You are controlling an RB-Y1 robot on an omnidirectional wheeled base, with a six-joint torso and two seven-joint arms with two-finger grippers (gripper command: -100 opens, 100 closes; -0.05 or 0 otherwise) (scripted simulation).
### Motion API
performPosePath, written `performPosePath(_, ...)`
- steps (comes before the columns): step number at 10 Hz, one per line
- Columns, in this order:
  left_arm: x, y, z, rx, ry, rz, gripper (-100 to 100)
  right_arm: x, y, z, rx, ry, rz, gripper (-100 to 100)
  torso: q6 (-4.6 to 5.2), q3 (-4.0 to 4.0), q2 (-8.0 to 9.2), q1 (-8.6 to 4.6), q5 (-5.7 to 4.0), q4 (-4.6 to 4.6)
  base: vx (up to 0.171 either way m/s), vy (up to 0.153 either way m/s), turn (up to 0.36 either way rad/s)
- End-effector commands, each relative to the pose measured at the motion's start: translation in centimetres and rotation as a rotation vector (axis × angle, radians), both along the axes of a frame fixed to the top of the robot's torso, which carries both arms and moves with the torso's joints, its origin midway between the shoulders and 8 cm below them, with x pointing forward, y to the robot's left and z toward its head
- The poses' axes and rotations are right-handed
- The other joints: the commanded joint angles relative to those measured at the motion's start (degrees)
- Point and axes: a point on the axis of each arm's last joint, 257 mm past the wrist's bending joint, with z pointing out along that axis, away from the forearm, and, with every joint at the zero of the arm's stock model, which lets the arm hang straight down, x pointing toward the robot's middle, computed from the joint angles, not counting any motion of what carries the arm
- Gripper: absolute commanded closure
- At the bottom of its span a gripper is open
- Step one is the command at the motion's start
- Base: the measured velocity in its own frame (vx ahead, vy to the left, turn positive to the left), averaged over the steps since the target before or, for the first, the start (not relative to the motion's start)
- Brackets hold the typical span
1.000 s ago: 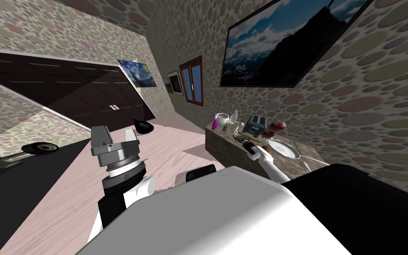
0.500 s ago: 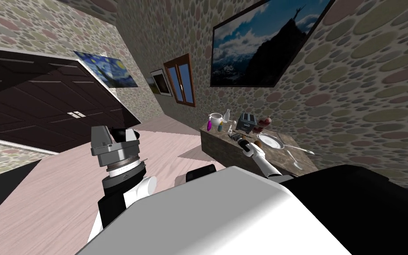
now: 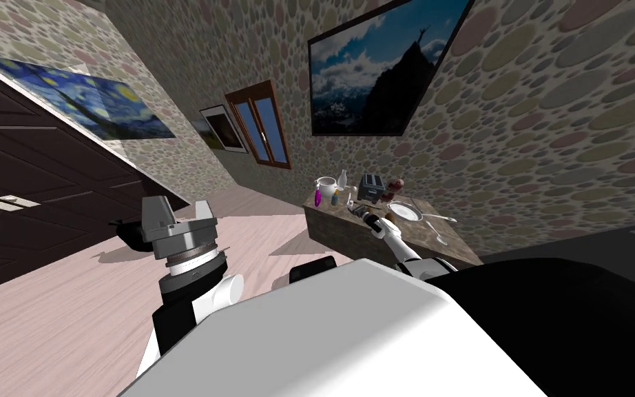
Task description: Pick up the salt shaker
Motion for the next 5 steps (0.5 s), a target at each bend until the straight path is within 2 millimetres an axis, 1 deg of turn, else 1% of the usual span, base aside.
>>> performPosePath(1, 0.0, 0.0, 0.0, 0.000, 0.000, 0.000, 0, 1.1, 0.8, 0.7, 0.000, -0.011, 0.023, -100, 0.00, 0.00, 0.00, 0.00, 0.00, 0.00, 0.034, 0.045, -0.054)
performPosePath(2, 0.0, 0.0, 0.0, 0.000, 0.000, 0.000, 0, 1.7, 3.2, -0.2, -0.002, 0.008, 0.092, -100, -0.04, 0.11, 0.19, -0.05, 0.00, 0.04, 0.073, 0.046, -0.316)
performPosePath(3, 0.0, 0.0, 0.0, 0.000, 0.000, 0.000, 0, 2.3, 3.7, 0.4, -0.003, -0.005, 0.106, -100, 0.04, 0.09, 0.14, -0.05, -0.01, 0.04, 0.071, 0.051, -0.384)
performPosePath(4, 0.0, 0.0, 0.0, 0.000, 0.000, 0.000, 0, 2.9, 3.7, 0.7, -0.001, -0.010, 0.105, -100, 0.02, 0.08, 0.14, -0.07, -0.01, 0.03, 0.031, 0.031, -0.110)
performPosePath(5, 0.0, 0.0, 0.0, 0.000, 0.000, 0.000, 0, 3.4, 6.1, -0.2, -0.002, 0.010, 0.175, -100, -0.04, 0.13, 0.23, -0.13, -0.02, 0.06, 0.068, 0.042, -0.334)
